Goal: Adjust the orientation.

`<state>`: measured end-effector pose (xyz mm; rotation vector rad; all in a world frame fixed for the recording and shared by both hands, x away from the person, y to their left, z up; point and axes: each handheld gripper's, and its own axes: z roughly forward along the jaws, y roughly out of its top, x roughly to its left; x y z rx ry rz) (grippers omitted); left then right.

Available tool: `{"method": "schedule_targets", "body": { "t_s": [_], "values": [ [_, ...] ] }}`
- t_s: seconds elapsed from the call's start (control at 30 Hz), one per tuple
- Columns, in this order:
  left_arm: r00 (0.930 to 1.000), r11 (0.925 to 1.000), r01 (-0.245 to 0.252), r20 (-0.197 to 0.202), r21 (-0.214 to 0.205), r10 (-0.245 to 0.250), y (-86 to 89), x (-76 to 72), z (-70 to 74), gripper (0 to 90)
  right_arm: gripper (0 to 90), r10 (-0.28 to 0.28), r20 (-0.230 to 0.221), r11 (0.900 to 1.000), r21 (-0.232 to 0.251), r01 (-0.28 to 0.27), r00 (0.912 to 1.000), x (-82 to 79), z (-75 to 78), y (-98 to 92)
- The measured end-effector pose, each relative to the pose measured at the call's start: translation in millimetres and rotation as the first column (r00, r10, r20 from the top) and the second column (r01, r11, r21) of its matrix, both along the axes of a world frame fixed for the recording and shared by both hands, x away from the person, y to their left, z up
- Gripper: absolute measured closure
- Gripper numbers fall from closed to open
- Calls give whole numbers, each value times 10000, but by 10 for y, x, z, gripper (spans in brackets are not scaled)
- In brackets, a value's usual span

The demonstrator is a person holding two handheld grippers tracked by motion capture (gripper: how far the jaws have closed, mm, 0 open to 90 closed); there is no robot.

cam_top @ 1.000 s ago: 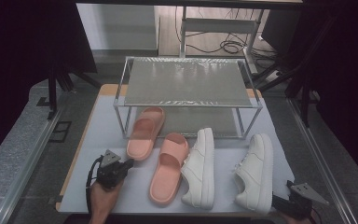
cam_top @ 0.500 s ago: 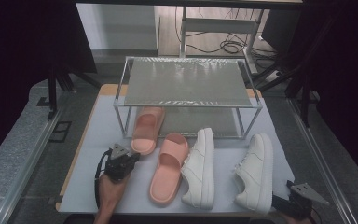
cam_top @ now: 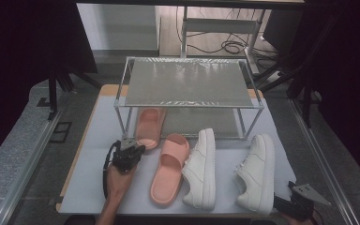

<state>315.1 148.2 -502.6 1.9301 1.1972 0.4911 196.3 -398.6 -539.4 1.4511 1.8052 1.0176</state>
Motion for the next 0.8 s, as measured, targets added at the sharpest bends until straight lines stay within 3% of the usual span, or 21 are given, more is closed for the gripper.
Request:
{"method": "schedule_targets", "body": {
  "t_s": [0.23, 0.8],
  "values": [
    [9999, 9997, -147, -50, -172, 146, -16, 119, -16, 898, 102, 11, -4, 10000, -6, -11, 10000, 0, 0, -1],
    [9988, 9989, -455, -163, -109, 454, -104, 445, -40, 898, 103, 4, 20, 10000, 26, -4, 10000, 0, -3, -1]
  ]
}}
